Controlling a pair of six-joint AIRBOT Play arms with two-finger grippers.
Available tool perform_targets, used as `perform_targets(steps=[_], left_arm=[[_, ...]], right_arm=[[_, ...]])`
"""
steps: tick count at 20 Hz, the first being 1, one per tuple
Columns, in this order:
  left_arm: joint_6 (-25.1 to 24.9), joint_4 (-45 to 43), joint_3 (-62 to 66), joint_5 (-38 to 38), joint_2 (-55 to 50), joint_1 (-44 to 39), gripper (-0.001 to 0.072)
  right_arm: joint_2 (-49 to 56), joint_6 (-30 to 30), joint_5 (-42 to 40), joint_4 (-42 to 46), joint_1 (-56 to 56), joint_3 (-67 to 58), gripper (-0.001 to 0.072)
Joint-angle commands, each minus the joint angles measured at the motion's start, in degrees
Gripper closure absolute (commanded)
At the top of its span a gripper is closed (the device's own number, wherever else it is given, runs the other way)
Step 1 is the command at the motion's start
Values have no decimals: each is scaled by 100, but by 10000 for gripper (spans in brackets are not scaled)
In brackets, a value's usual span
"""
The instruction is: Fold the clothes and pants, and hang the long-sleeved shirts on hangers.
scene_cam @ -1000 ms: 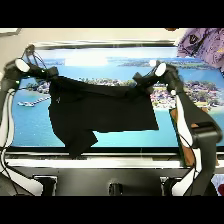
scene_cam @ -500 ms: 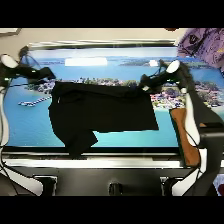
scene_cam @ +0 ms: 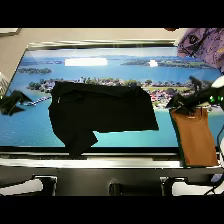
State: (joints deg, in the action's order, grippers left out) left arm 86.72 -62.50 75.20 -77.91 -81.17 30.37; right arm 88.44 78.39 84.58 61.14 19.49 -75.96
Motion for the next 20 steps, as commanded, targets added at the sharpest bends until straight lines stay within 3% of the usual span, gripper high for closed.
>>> perform_targets(steps=[1,8,20], left_arm=[[-22,151,-944,90,393,282,13],[-20,151,-999,101,245,199,13],[-15,170,-997,37,247,192,13]], right_arm=[[-184,-476,-350,-199,153,1113,84],[85,-901,-955,-702,90,1681,85],[649,-1016,-785,-1141,-326,1681,102]])
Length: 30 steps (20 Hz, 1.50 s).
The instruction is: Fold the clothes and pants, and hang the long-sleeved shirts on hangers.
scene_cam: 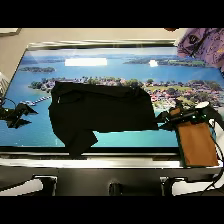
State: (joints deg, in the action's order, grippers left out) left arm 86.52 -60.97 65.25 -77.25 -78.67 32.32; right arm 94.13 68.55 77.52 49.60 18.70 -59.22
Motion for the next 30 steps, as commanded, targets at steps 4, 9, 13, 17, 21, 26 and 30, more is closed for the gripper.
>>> perform_targets(steps=[4,9,13,17,21,26,30], left_arm=[[-184,59,-98,-22,94,103,13],[-1158,481,-1742,870,881,531,13],[-1709,1095,-2629,1182,868,472,13],[-1928,1445,-2822,1456,743,330,13],[-1974,1453,-2822,1521,450,-42,13],[-1963,1453,-2817,1869,177,-516,13],[-1971,1746,-2811,1989,-4,-682,237]], right_arm=[[74,-20,-114,-109,-501,4,672],[-127,-17,-118,-94,-492,4,678],[-236,-4,-116,-94,-492,4,678],[-258,28,-125,-107,-492,4,678],[-258,57,-114,-118,-492,4,678],[-258,96,-107,-118,-492,4,678],[-260,118,-39,-127,-492,0,678]])
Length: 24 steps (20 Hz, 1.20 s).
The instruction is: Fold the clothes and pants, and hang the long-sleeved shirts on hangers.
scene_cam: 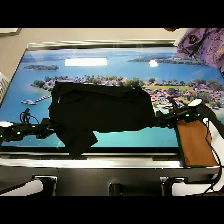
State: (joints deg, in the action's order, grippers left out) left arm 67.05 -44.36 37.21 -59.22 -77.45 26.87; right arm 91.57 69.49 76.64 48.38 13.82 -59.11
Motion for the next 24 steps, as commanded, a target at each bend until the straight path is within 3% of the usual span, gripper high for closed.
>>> perform_targets(steps=[1,4,9,13,17,19,24], left_arm=[[-24,151,4,184,-125,-164,496],[-140,448,271,28,-125,-254,692],[-68,557,1888,-339,-122,-695,695],[385,345,4369,-535,-122,-1034,696],[1093,-975,7600,-1364,-96,-1054,696],[1451,-1731,8780,-1576,120,-1054,696],[1853,-2868,7831,-953,2218,-1054,696]], right_arm=[[-9,22,68,-39,-4,-15,679],[-127,17,4,-306,-9,-24,680],[-400,114,-15,-463,-293,-894,681],[-420,752,-26,192,-835,-3213,680],[-520,1440,306,1231,-1084,-6057,681],[-1032,1631,155,1464,-1086,-6594,680],[-3062,1685,-186,1770,-1086,-6199,680]])
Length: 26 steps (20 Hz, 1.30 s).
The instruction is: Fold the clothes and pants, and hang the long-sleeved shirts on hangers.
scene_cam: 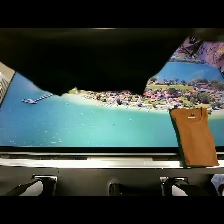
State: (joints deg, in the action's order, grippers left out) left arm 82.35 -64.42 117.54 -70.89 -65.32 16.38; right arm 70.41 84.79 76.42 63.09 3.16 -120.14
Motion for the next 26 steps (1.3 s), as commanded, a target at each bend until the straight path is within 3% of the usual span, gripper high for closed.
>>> perform_targets(steps=[1,4,8,11,13,16,19,23,26], left_arm=[[348,-966,-479,195,1386,-4,696],[638,-1043,-1021,186,2131,-4,696],[678,-997,-1075,168,2065,-7,695],[269,-236,-1075,-221,1327,-9,695],[267,-50,-1078,-715,570,-168,695],[55,-52,-1075,-1034,-807,-588,695],[-140,-52,-1073,-638,-2369,-933,695],[-96,-46,-905,533,-4065,-1064,695],[-271,-46,-472,1279,-4725,-1064,695]], right_arm=[[-1226,299,-223,358,-20,-96,680],[-1738,800,-345,586,-20,-96,680],[-1495,1224,-160,675,-20,-90,680],[-669,1484,629,647,-20,-90,680],[0,1714,1071,662,-20,50,680],[1008,1770,1027,549,-20,758,680],[2138,1683,852,549,-20,957,679],[3486,1646,-361,546,-20,955,680],[4002,1705,-1025,516,-20,955,680]])
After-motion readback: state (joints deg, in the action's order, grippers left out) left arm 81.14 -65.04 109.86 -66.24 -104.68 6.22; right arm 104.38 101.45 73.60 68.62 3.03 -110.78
